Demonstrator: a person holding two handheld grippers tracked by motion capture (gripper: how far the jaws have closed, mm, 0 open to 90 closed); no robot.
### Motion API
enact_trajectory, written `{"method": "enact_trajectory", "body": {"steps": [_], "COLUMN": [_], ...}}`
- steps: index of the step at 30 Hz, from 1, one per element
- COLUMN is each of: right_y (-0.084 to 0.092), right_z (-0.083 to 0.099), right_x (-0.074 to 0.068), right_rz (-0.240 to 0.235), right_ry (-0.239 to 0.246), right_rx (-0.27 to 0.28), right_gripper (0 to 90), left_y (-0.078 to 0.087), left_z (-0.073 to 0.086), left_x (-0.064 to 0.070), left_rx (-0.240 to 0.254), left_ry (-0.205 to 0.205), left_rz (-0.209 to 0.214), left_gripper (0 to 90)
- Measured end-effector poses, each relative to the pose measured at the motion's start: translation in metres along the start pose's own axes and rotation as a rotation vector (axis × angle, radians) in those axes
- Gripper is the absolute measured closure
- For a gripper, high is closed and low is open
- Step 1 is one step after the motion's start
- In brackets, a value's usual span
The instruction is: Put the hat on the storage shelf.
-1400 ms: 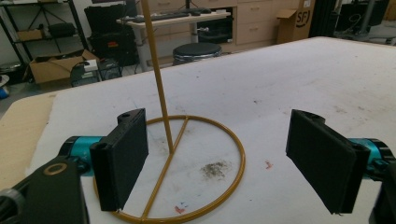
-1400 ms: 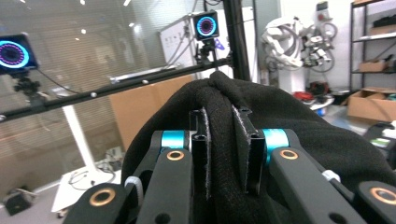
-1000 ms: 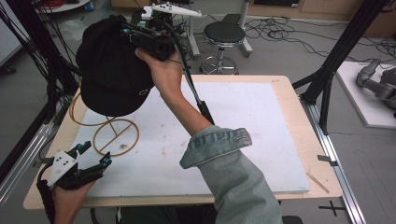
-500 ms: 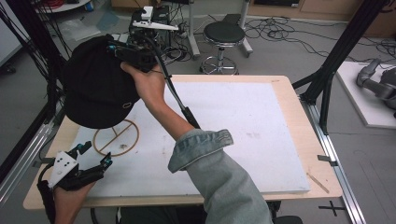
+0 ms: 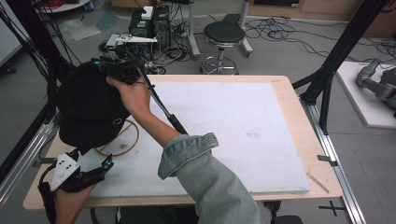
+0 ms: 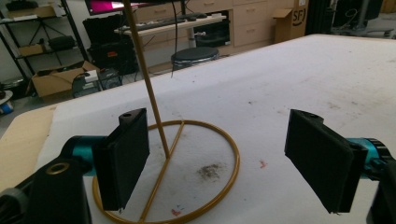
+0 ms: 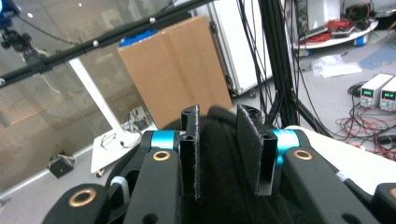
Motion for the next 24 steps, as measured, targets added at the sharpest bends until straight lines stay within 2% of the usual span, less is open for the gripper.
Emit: {"method": "enact_trajectory", "body": {"steps": [5,10,13,16,19,24], "right_y": [0.000,0.007,0.014,0.028,0.042,0.075], "right_z": [0.000,-0.002,-0.006,-0.011,-0.016,-0.023], "right_x": [-0.003,-0.001,0.002,0.009,0.017,0.036], "right_rz": [-0.007,-0.002,0.023,0.054,0.080,0.145], "right_ry": [0.017,0.034,0.070,0.088,0.084,0.089], "right_rx": [0.011,0.010,0.012,0.033,0.053,0.094], "right_gripper": [73.5,67.4,63.8,59.6,54.8,49.3], "left_y": [0.000,0.000,0.000,0.000,0.000,0.000], "left_z": [0.001,0.001,0.002,0.003,0.003,0.002], "left_x": [0.001,0.001,0.002,0.003,0.005,0.008], "left_rx": [-0.005,-0.007,-0.009,-0.015,-0.018,-0.018], "left_ry": [0.004,0.001,0.002,-0.002,-0.008,-0.013], "left_rz": [0.004,0.004,0.006,0.016,0.023,0.029], "left_gripper": [22.5,22.5,22.5,22.5,22.5,22.5]}}
Point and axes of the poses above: each handheld gripper's, and its own axes: y roughly backward along the jaws, z roughly out of its underside, x roughly to its right, the point moved 4 cm from there along -y, roughly forward along the jaws, and after that the axes turned 5 degrees about x, right-handed, at the moved point
